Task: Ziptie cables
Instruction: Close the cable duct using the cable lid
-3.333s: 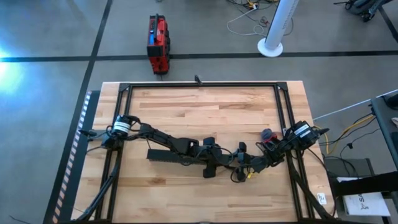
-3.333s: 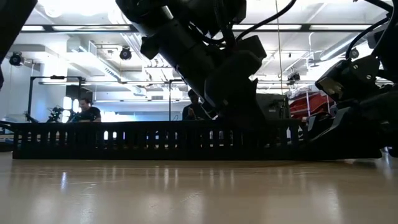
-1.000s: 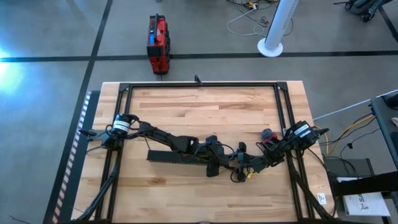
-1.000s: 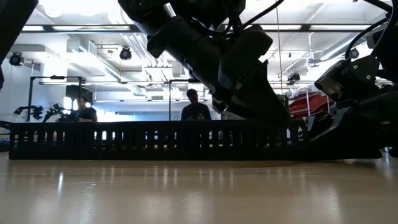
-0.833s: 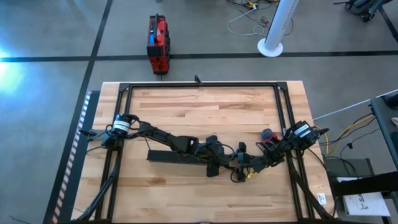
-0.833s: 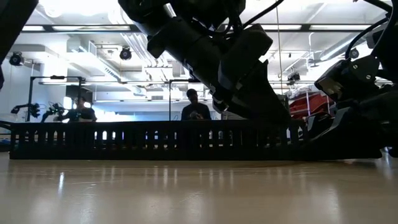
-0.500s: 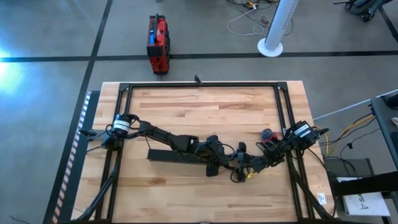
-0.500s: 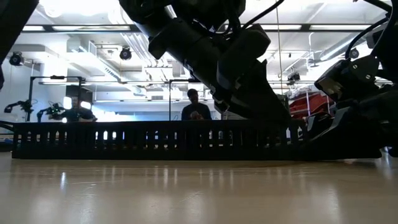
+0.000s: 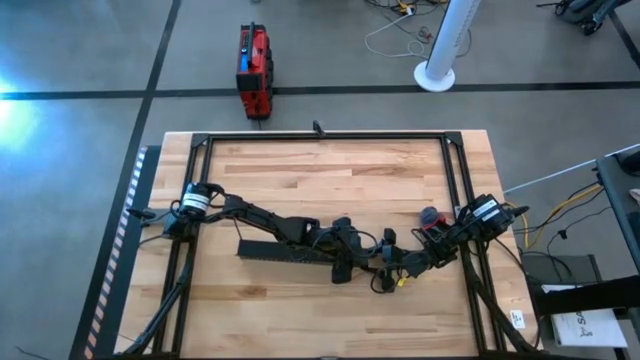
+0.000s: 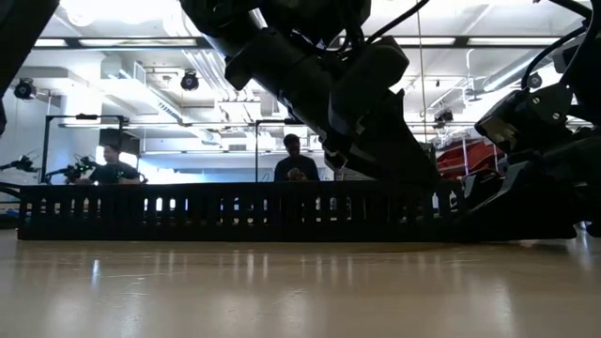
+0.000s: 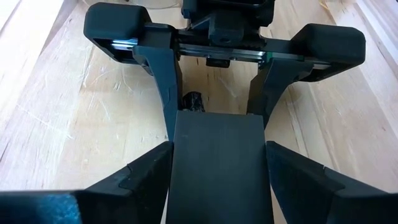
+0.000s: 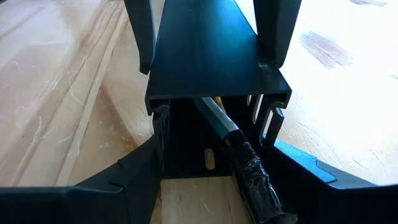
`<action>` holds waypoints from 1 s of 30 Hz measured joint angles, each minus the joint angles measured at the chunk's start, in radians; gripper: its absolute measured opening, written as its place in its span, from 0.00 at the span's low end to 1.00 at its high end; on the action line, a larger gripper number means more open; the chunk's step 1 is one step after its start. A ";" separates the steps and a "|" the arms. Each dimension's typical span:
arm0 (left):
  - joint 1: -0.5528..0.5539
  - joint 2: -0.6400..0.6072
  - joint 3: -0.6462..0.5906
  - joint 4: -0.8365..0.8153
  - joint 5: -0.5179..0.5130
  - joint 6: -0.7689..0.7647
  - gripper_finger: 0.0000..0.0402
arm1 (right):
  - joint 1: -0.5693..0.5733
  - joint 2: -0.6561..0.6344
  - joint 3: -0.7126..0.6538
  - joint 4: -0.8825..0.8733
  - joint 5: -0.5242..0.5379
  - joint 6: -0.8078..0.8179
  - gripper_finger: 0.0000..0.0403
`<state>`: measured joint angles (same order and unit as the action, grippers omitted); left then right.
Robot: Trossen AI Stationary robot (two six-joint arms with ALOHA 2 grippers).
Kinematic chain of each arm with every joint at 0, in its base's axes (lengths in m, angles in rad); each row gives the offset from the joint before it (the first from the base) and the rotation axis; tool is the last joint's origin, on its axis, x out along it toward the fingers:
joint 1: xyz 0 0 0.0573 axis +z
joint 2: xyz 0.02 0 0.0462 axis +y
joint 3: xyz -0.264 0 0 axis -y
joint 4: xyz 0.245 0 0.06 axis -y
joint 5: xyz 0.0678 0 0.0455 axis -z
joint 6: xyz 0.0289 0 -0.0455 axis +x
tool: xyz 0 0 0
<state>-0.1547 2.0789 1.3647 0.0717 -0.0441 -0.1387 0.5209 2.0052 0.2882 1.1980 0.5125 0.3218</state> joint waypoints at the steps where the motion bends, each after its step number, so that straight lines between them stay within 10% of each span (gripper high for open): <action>1: 0.000 0.000 0.000 0.000 0.000 0.000 0.57 | 0.000 0.000 0.000 0.000 0.000 0.000 0.57; 30: 0.000 -0.006 0.007 0.050 -0.002 0.001 0.52 | 0.000 0.000 0.000 -0.001 0.000 0.005 0.57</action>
<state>-0.1547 2.0731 1.3714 0.1212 -0.0460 -0.1375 0.5213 2.0052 0.2882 1.1973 0.5125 0.3264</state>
